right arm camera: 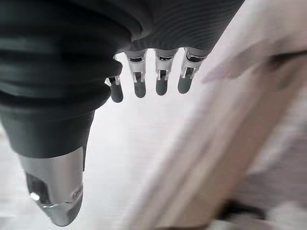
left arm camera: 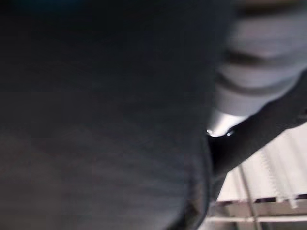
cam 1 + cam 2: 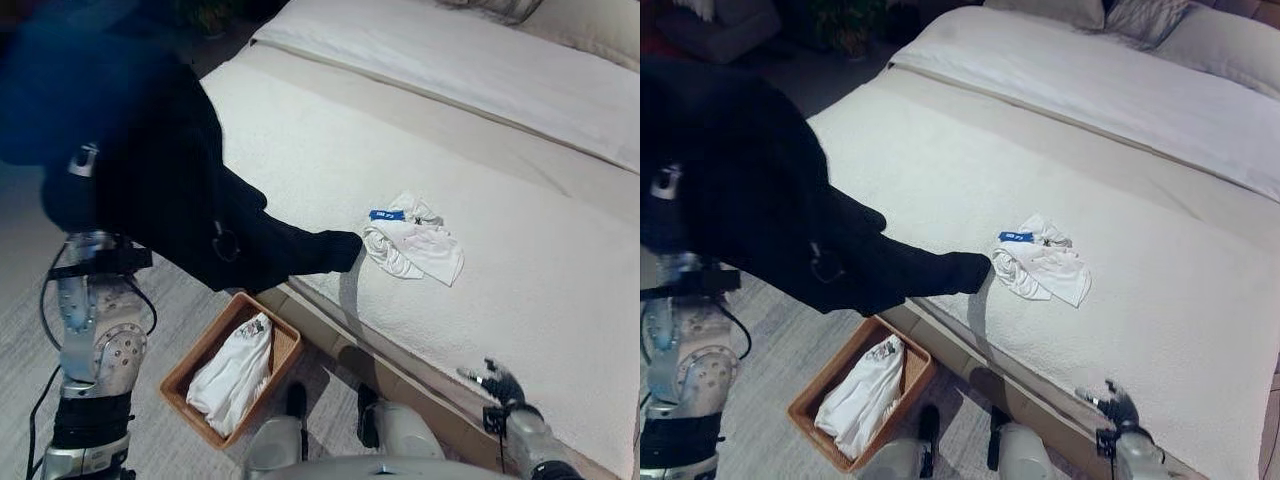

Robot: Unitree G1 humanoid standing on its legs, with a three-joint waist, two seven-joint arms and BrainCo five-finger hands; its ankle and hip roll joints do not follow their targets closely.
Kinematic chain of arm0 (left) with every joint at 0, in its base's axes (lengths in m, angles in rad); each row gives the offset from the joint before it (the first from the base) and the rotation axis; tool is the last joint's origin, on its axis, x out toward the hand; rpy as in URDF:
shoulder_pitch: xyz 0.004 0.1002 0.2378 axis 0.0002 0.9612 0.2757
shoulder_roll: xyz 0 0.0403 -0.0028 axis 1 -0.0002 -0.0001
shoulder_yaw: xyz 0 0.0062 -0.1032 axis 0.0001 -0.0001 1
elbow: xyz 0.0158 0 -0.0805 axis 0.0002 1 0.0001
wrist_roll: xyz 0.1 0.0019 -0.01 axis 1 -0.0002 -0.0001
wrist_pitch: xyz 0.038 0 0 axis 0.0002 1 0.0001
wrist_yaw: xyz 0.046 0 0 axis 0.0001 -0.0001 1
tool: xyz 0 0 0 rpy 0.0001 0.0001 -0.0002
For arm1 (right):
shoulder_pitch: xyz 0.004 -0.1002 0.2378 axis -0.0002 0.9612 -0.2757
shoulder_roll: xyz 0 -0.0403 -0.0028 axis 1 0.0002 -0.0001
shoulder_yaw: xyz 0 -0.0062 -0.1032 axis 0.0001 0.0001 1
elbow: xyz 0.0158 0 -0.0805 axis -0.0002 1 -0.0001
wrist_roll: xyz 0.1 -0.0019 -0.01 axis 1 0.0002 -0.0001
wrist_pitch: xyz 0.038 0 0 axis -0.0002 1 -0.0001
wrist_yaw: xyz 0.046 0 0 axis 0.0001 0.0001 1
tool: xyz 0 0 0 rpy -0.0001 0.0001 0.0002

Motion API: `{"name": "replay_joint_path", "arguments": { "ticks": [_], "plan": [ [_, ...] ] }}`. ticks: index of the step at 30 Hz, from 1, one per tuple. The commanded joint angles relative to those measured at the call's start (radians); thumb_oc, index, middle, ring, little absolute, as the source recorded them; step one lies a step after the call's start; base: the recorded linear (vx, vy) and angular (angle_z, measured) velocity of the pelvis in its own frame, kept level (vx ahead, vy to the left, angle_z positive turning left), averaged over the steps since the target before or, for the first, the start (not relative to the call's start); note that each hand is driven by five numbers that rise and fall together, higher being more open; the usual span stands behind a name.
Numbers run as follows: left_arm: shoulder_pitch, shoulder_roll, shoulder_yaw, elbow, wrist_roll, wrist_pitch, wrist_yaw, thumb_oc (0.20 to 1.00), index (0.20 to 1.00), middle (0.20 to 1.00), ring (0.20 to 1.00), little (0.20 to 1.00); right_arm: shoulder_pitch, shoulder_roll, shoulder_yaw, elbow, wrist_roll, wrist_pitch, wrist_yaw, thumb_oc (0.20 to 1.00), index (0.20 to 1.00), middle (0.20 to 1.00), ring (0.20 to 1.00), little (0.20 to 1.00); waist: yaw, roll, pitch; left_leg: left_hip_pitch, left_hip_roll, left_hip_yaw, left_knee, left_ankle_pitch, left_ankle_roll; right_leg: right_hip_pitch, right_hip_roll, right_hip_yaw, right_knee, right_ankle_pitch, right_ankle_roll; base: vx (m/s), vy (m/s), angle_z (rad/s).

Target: Pick up clothes into the bucket

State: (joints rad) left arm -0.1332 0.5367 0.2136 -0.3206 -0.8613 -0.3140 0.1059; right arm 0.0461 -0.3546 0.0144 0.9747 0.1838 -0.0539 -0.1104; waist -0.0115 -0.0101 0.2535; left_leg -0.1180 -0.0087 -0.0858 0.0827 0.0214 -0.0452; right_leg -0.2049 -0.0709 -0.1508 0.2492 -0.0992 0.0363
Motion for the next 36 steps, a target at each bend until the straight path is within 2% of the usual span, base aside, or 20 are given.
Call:
{"name": "replay_joint_path", "arguments": {
  "ticks": [1, 9, 13, 18, 19, 20, 23, 26, 36],
  "plan": [
    [-0.043, 0.035, 0.049, -0.141, 0.12, -0.116, 0.047, 0.2, 0.2, 0.2, 0.2, 0.2, -0.064, -0.003, 0.047, 0.066, -0.052, -0.01, 0.0, 1.0, 1.0, 1.0, 1.0, 1.0, 0.006, -0.031, -0.014, -0.065, -0.014, -0.028, 0.096, -0.076, -0.014, 0.067, -0.084, 0.01, -0.105, 0.074, 0.081, 0.0, -0.003, 0.07],
    [-0.063, 0.02, 0.091, -0.156, 0.132, -0.166, 0.101, 0.2, 0.2, 0.2, 0.2, 0.2, -0.067, 0.015, 0.075, 0.108, -0.048, -0.019, 0.006, 1.0, 1.0, 1.0, 1.0, 1.0, 0.014, -0.033, -0.008, -0.063, -0.015, -0.035, 0.091, -0.074, -0.016, 0.066, -0.091, -0.001, -0.091, 0.066, 0.084, 0.01, 0.002, 0.08],
    [-0.097, 0.045, 0.124, -0.166, 0.172, -0.203, 0.157, 0.2, 0.2, 0.2, 0.2, 0.2, -0.081, 0.032, 0.103, 0.132, -0.044, -0.024, 0.004, 1.0, 1.0, 1.0, 1.0, 1.0, 0.023, -0.037, -0.011, -0.061, -0.014, -0.037, 0.094, -0.078, -0.017, 0.071, -0.091, -0.008, -0.095, 0.064, 0.086, 0.0, 0.0, 0.0],
    [-0.11, 0.076, 0.139, -0.159, 0.192, -0.213, 0.188, 0.2, 0.2, 0.2, 0.2, 0.2, -0.091, 0.042, 0.125, 0.138, -0.045, -0.026, 0.005, 1.0, 1.0, 1.0, 1.0, 1.0, 0.027, -0.039, -0.016, -0.063, -0.01, -0.041, 0.097, -0.079, -0.02, 0.075, -0.09, -0.012, -0.094, 0.058, 0.084, 0.01, -0.007, 0.02],
    [-0.146, 0.106, 0.085, -0.088, 0.226, -0.187, 0.183, 0.2, 0.2, 0.2, 0.2, 0.2, -0.087, 0.041, 0.151, 0.126, -0.057, -0.028, 0.01, 1.0, 1.0, 1.0, 1.0, 1.0, 0.014, -0.038, -0.018, -0.061, -0.009, -0.039, 0.097, -0.079, -0.022, 0.076, -0.09, -0.012, -0.091, 0.058, 0.085, 0.0, 0.0, 0.0],
    [-0.21, 0.09, 0.051, -0.036, 0.231, -0.168, 0.212, 0.2, 0.2, 0.2, 0.2, 0.2, -0.095, 0.045, 0.164, 0.135, -0.067, -0.024, 0.008, 1.0, 1.0, 1.0, 1.0, 1.0, 0.007, -0.04, -0.022, -0.059, -0.007, -0.038, 0.096, -0.08, -0.022, 0.076, -0.09, -0.012, -0.09, 0.057, 0.085, 0.01, -0.001, 0.04],
    [-0.29, 0.115, 0.05, -0.006, 0.294, -0.178, 0.272, 0.2, 0.2, 0.2, 0.2, 0.2, -0.109, 0.049, 0.167, 0.161, -0.072, -0.026, 0.001, 1.0, 1.0, 1.0, 1.0, 1.0, 0.007, -0.041, -0.025, -0.054, -0.005, -0.036, 0.099, -0.086, -0.021, 0.08, -0.089, -0.01, -0.091, 0.056, 0.086, 0.02, -0.007, 0.09],
    [-0.353, 0.181, 0.051, 0.012, 0.33, -0.199, 0.306, 0.2, 0.2, 0.2, 0.2, 0.2, -0.115, 0.053, 0.18, 0.183, -0.078, -0.026, -0.001, 1.0, 1.0, 1.0, 1.0, 1.0, 0.004, -0.042, -0.039, -0.044, -0.001, -0.035, 0.099, -0.092, -0.022, 0.092, -0.087, -0.013, -0.097, 0.052, 0.089, 0.02, -0.006, -0.03],
    [-0.402, 0.212, -0.001, 0.097, 0.36, -0.187, 0.341, 0.2, 0.2, 0.2, 0.2, 0.2, -0.109, 0.053, 0.197, 0.177, -0.092, -0.024, -0.007, 1.0, 1.0, 1.0, 1.0, 1.0, -0.006, -0.044, -0.062, -0.026, 0.001, -0.036, 0.09, -0.095, -0.024, 0.111, -0.085, -0.013, -0.106, 0.047, 0.089, 0.0, 0.0, 0.0]
  ]
}}
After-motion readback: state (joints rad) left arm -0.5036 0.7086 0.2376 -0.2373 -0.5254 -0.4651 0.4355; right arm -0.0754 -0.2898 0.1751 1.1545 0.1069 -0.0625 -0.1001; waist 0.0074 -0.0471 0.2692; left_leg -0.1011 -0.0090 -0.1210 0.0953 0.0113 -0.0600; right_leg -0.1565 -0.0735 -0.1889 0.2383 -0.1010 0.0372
